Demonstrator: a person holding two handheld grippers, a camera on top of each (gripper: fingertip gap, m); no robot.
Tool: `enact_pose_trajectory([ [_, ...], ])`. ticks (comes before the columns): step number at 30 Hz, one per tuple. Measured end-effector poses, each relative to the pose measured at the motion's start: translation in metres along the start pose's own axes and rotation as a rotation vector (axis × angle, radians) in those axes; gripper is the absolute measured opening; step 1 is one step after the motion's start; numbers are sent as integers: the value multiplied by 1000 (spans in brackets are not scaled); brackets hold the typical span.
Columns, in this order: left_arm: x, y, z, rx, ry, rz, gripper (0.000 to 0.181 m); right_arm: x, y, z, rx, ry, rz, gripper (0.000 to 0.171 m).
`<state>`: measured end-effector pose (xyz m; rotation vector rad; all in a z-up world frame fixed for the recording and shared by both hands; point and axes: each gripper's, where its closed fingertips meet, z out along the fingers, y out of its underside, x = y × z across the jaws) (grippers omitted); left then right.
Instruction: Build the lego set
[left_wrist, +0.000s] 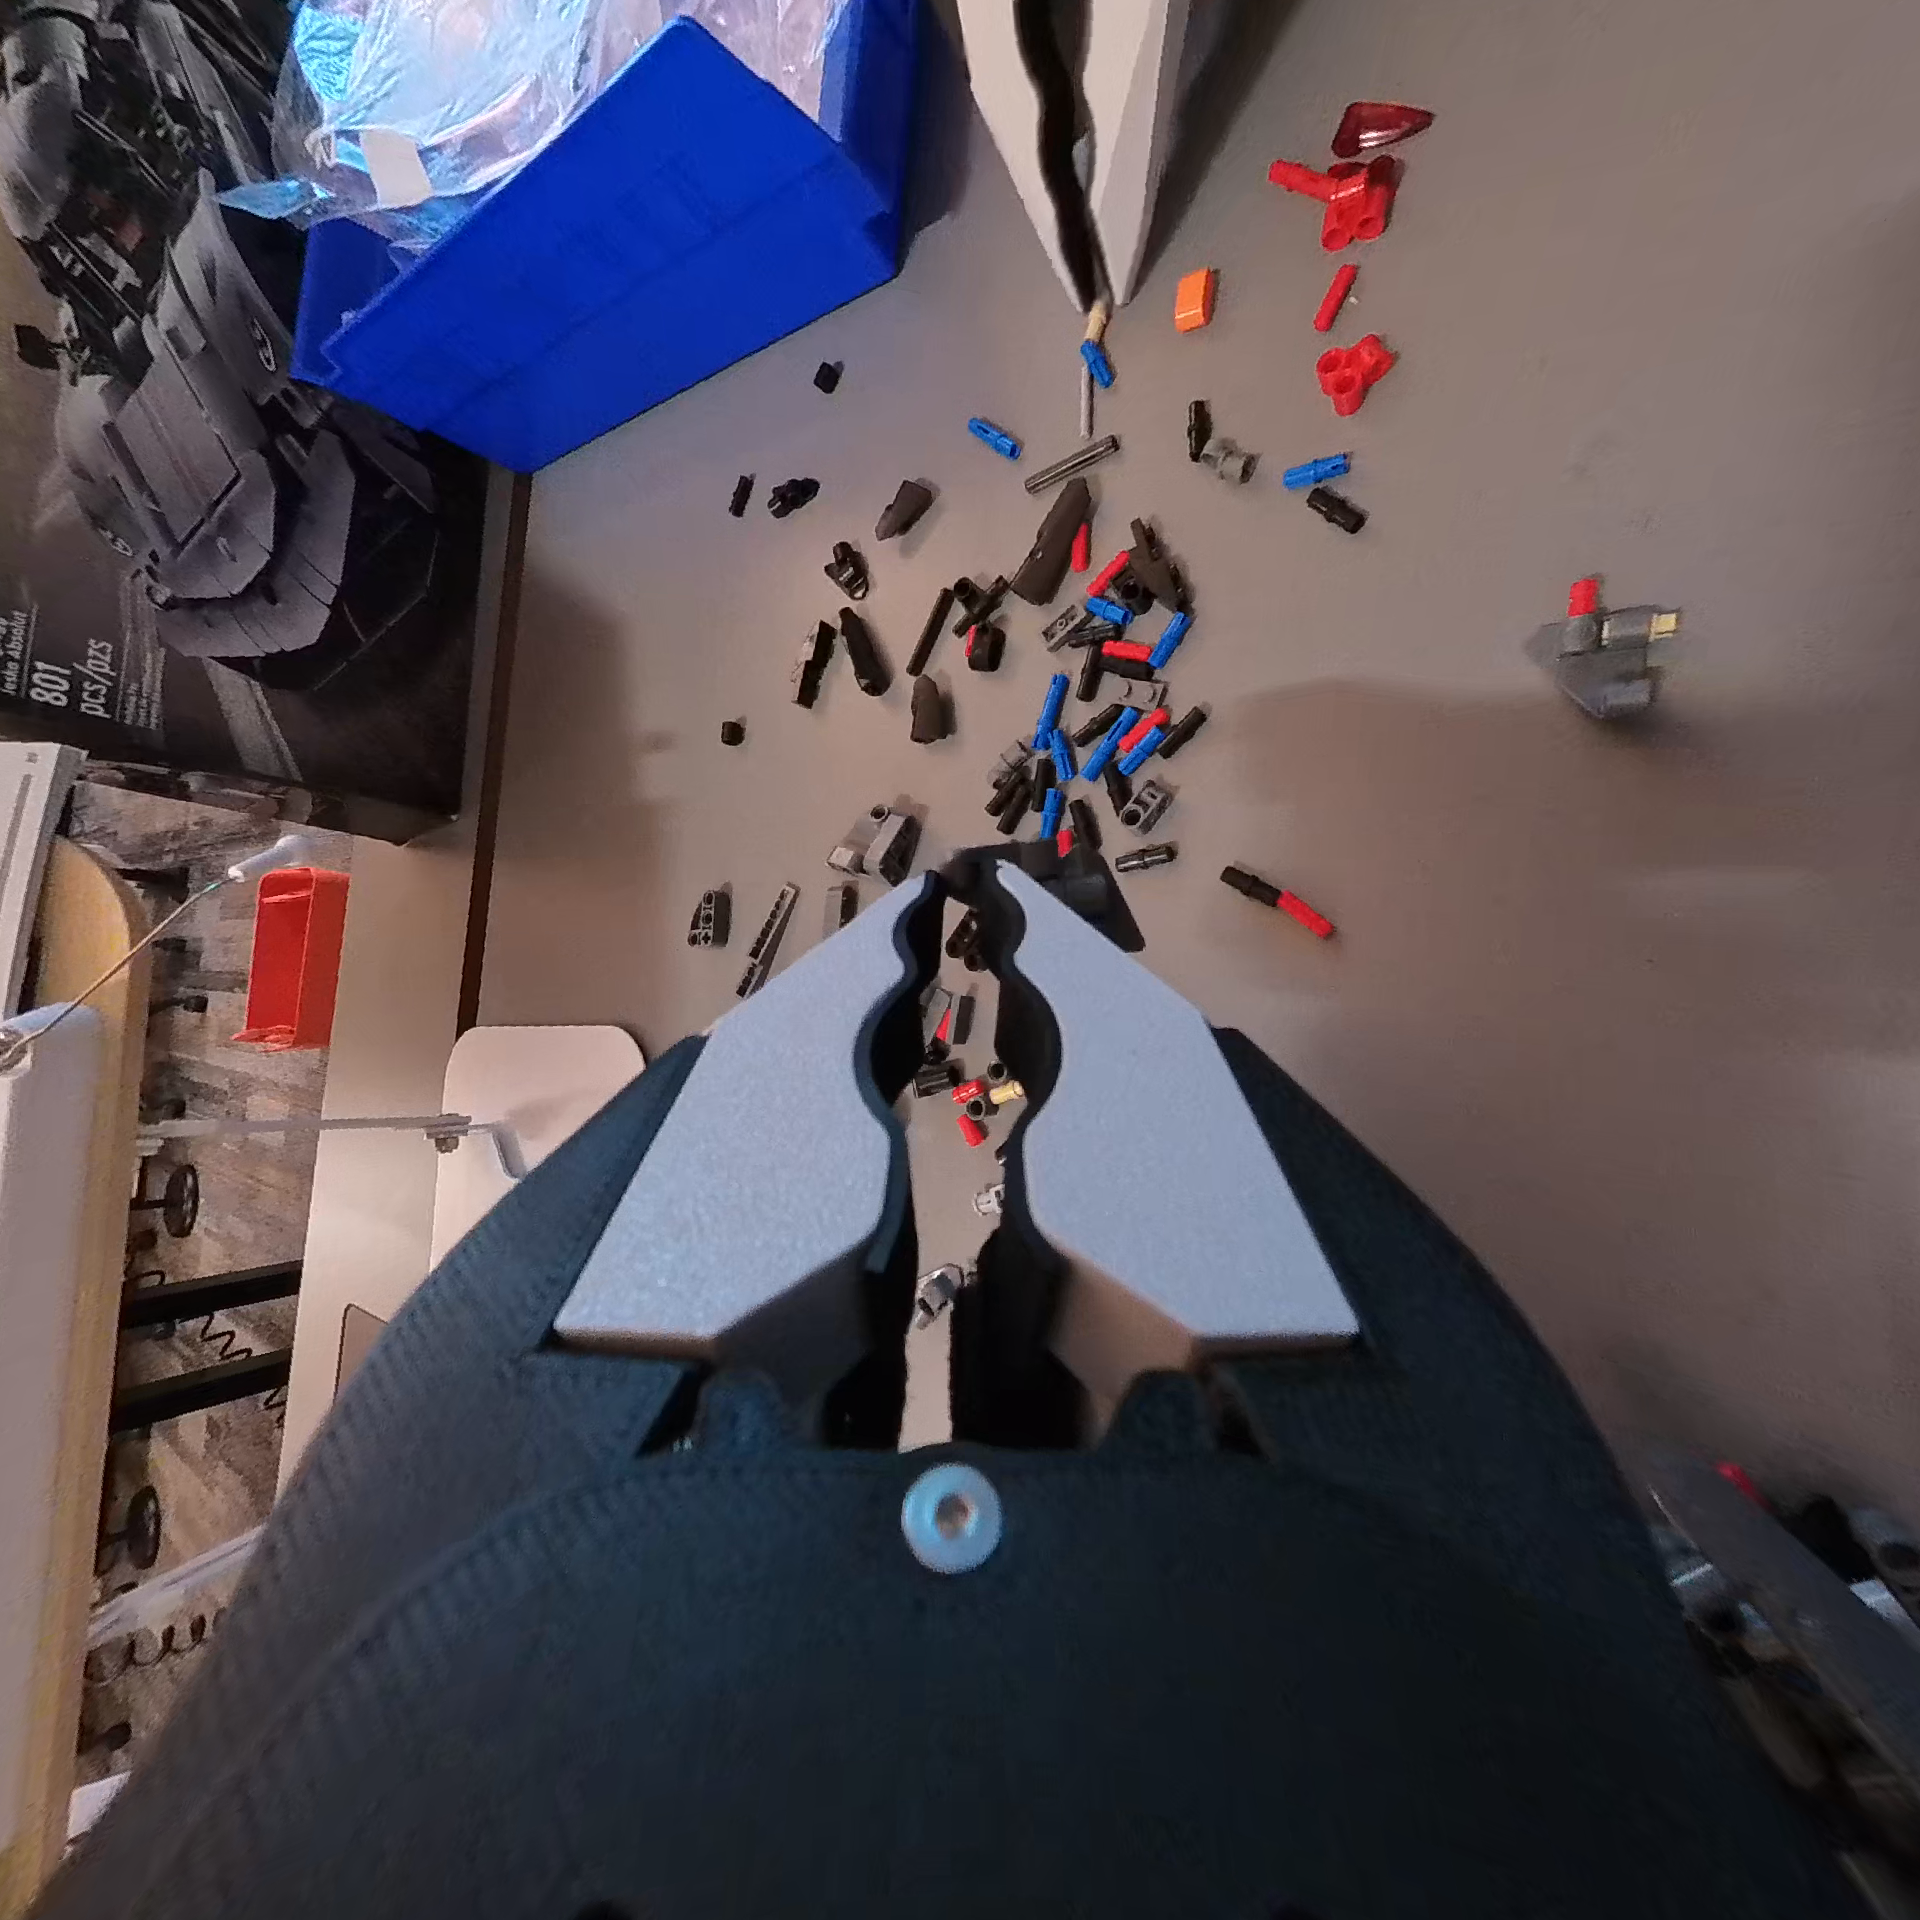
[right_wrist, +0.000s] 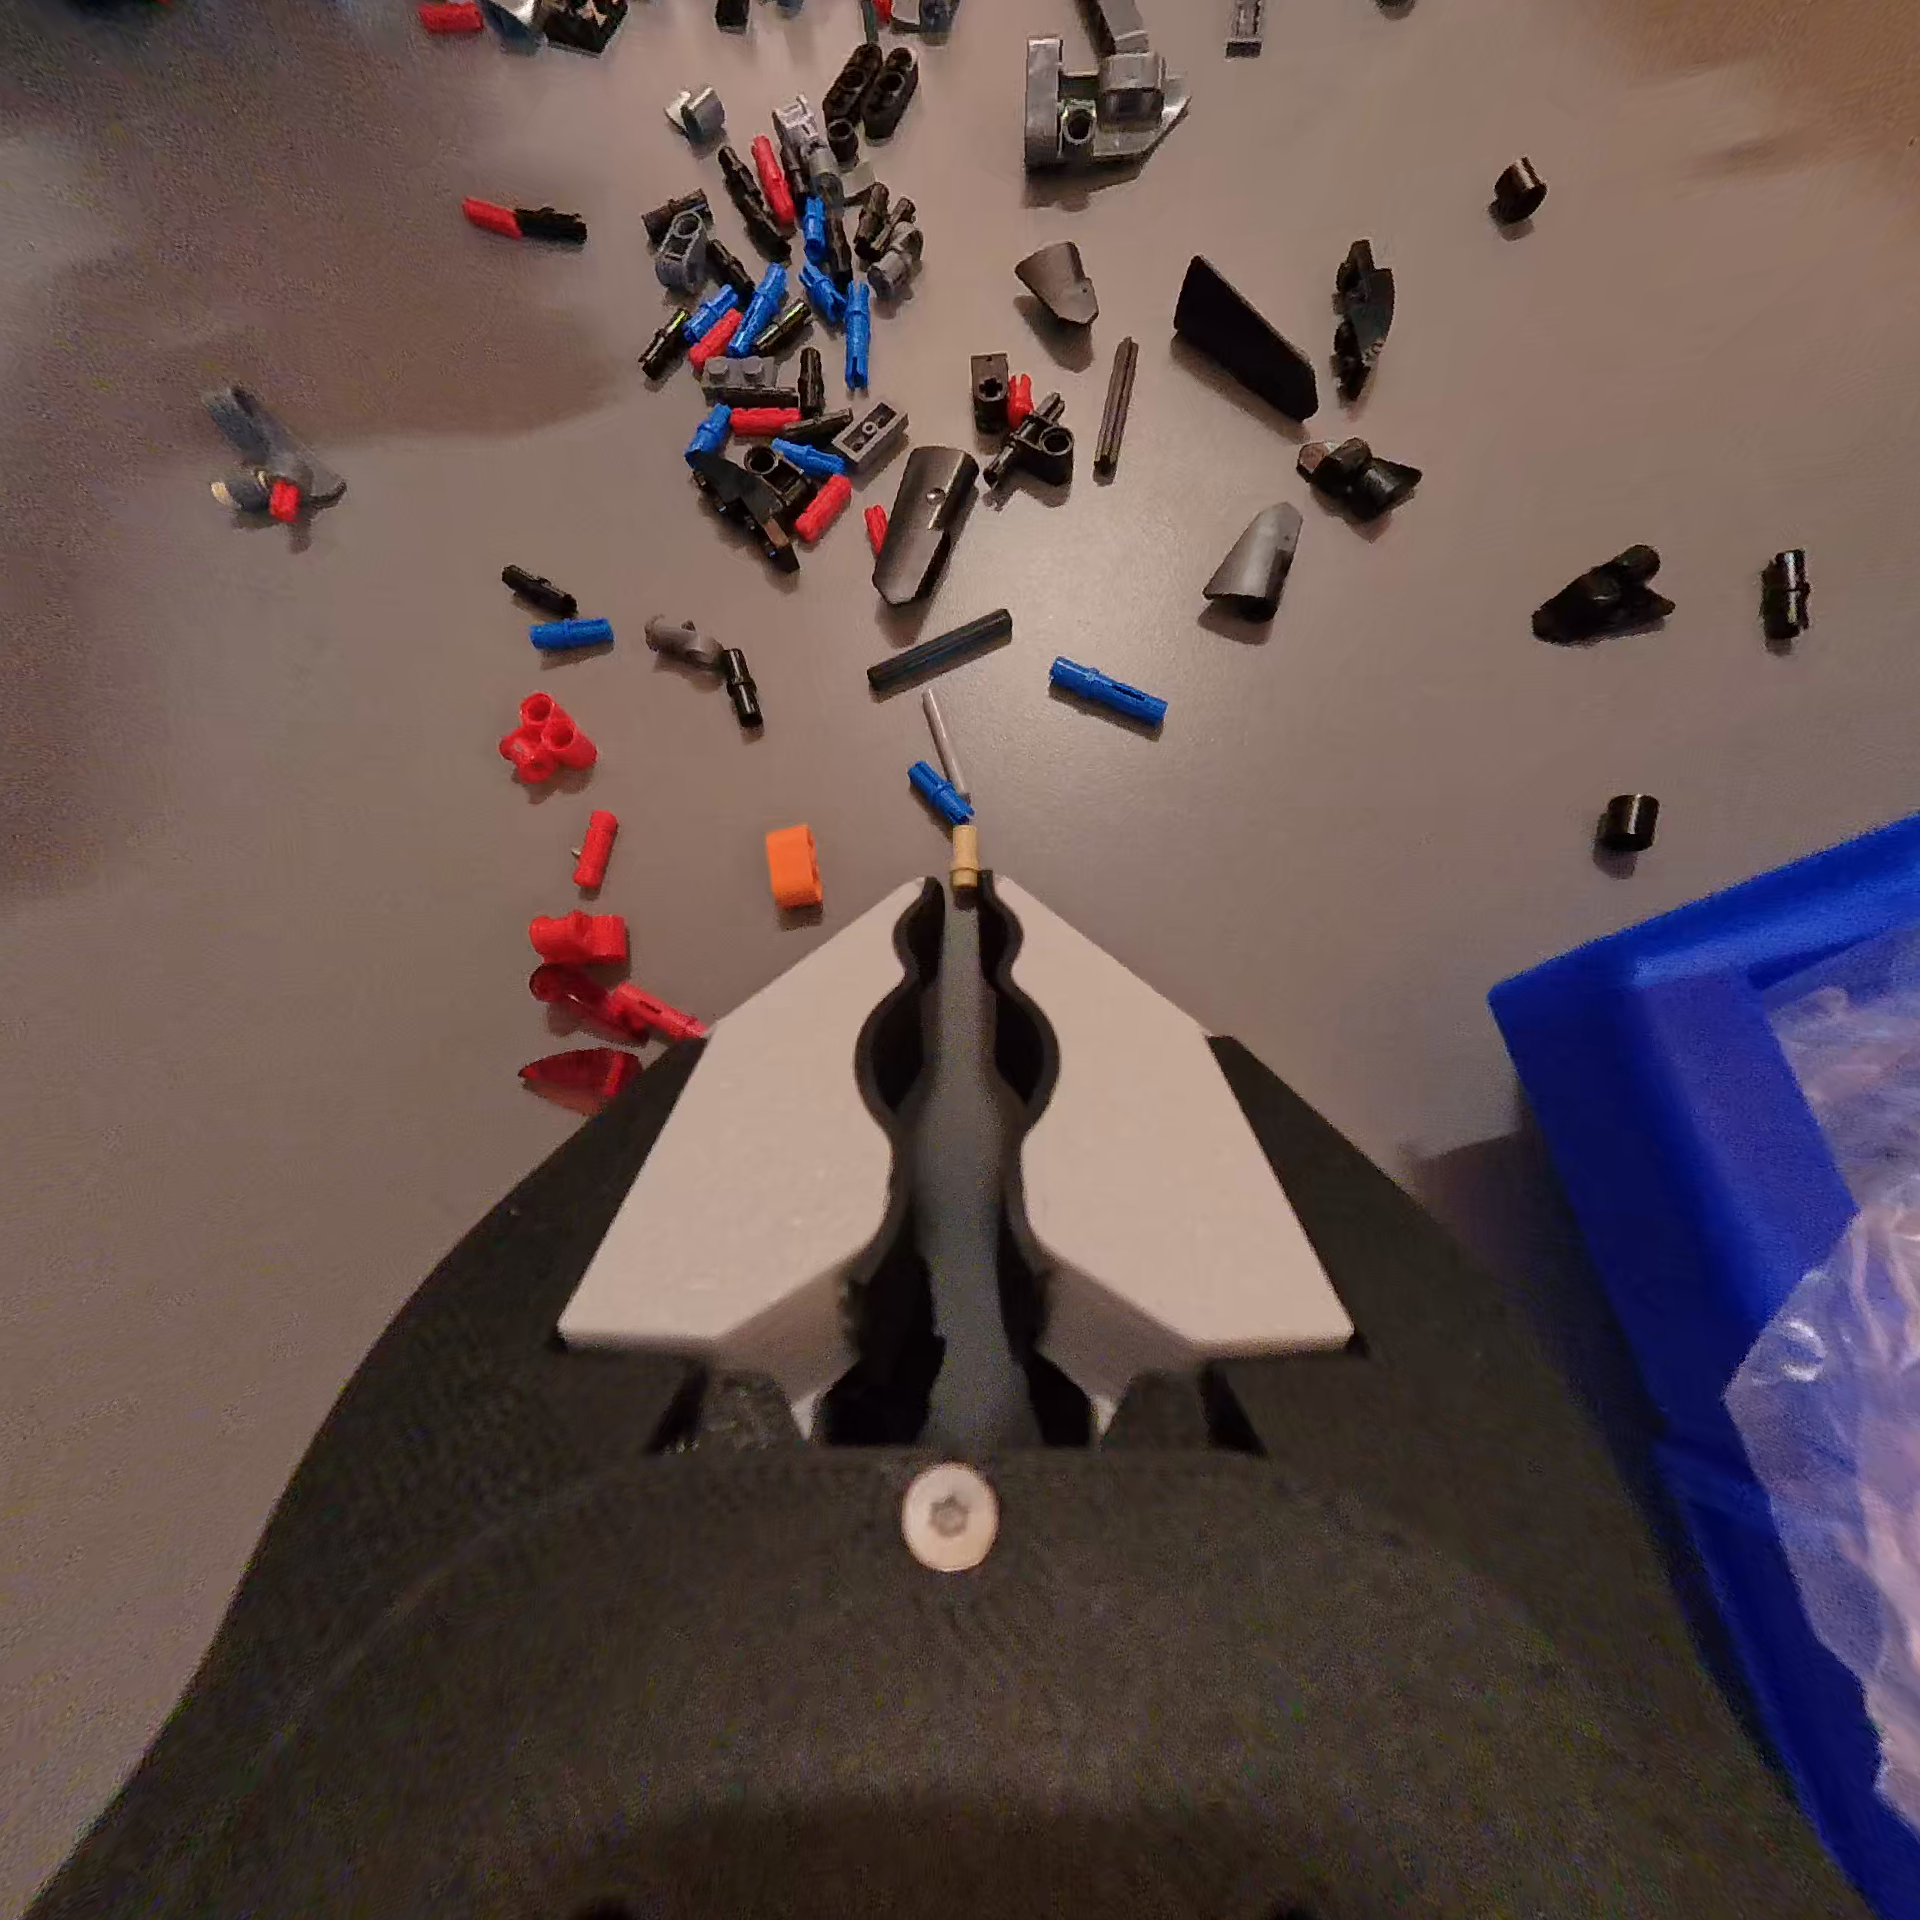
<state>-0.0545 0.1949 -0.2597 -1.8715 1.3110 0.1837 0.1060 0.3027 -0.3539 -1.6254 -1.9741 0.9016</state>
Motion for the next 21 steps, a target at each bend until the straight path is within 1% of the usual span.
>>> enact_pose_trajectory([
  [1, 0, 0, 0, 0, 0, -1, 4, 0, 0, 0, -2, 4, 7, 6],
  [10, 0, 0, 1, 1, 0, -2, 4, 1, -2, 2, -8, 48, 63, 2],
  [16, -1, 0, 1, -3, -2, -11, 4, 0, -5, 3, -11, 61, 60, 1],
  [18, -2, 0, 1, -5, -3, -22, 4, -4, -12, 1, 12, 70, 50, 1],
  [21, 0, -1, 2, -7, 8, -54, 4, -15, -34, -4, 42, 114, 9, 0],
])
